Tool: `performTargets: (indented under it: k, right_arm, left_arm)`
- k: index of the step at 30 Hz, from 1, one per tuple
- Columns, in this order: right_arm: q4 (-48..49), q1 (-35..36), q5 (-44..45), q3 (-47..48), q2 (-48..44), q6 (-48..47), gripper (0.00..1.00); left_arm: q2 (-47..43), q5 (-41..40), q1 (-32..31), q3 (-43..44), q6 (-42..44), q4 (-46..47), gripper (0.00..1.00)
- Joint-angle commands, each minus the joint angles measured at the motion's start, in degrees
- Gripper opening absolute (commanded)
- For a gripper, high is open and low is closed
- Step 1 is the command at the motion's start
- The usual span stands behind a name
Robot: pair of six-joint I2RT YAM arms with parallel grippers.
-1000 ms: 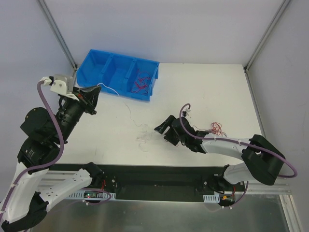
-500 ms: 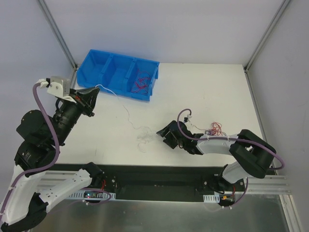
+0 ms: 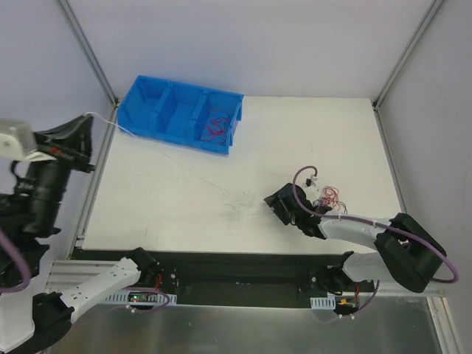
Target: Untangle the cables
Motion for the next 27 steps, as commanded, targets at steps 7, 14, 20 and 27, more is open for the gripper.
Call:
performTargets:
  k: [7,14,20,27]
  right_arm:
    - [-18.05,-23.45,3.3,-1.14,-19.94,-26.52,0.63]
    - [-22.47,-22.06,-16.62,11.44,-19.42,-61.25,0.68]
    - [-15.61,-12.67,-24.12,11.62,-20.05,-67.35,0.73]
    - [-9.19,-0.45,-20.88,16.53,-6.88,-67.0,0.76]
  left_arm:
    - [-1.8,-6.28,-0.43,-0.26,2.33,4.17,0.0]
    - [1.98,1.72,-0.43,-13.8,-10.86,4.69,0.0]
    - [1.1,0.67,-0.43,-17.07,-11.14,4.78,0.0]
    - [-1.1,0.76,-0.43,-17.07,-11.39,3.73,0.0]
